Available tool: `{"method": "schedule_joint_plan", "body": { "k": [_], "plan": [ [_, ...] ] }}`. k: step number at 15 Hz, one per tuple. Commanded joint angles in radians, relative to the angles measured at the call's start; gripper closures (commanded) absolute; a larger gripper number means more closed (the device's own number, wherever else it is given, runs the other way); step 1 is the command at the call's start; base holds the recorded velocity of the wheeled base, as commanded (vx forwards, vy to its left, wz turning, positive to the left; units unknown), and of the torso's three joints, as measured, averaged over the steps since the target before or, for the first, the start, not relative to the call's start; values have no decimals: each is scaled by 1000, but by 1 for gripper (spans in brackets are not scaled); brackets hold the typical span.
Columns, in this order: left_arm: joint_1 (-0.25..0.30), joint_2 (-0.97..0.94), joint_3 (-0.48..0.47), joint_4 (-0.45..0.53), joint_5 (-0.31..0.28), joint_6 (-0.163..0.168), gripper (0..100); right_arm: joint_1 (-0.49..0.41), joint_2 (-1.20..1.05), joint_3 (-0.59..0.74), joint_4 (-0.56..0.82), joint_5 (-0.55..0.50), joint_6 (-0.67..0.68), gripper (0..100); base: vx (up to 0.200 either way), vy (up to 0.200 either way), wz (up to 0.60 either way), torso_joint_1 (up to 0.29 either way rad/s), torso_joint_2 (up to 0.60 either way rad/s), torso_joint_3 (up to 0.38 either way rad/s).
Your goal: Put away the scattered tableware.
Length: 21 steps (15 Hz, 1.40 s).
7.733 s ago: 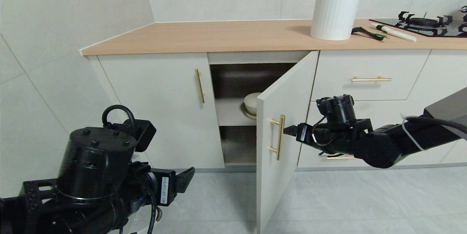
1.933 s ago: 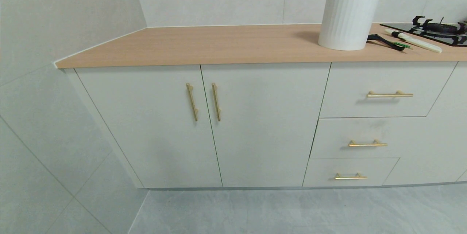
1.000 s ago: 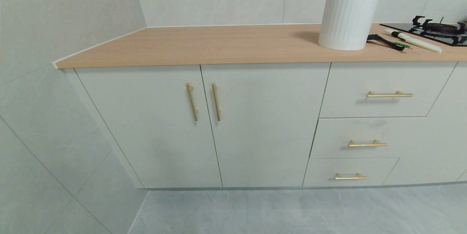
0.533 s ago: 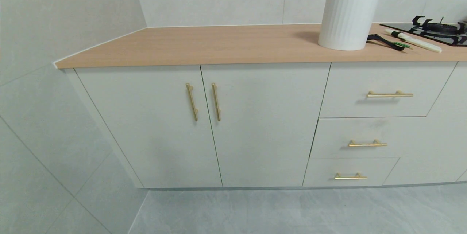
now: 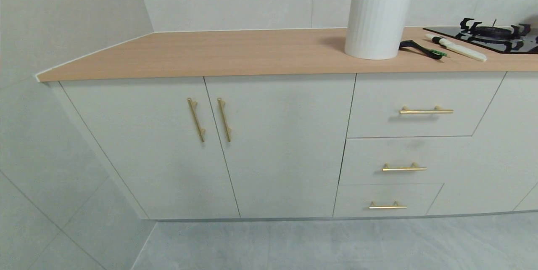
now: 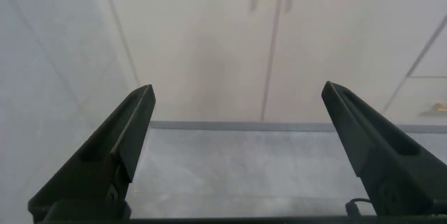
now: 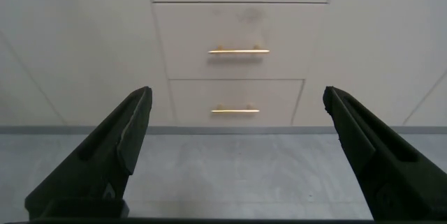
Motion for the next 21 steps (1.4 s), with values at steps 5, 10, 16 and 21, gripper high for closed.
{"method": "schedule_joint_plan", "body": {
  "k": [5,10,16,21],
  "plan": [
    [0,1,0,-1,1,-1,0,1,2,0,0,0,0,0,0,-120,0,0,1,0],
    [0,1,0,-1,1,-2,0,1,2,-1,0,0,0,0,0,0,0,0,0,0],
    [0,1,0,-1,1,-2,0,1,2,0,0,-2,0,0,133,0,0,-1,2,2],
    [0,1,0,-1,1,-2,0,1,2,0,0,-2,1,0,160,0,0,4,2,2]
  ]
}}
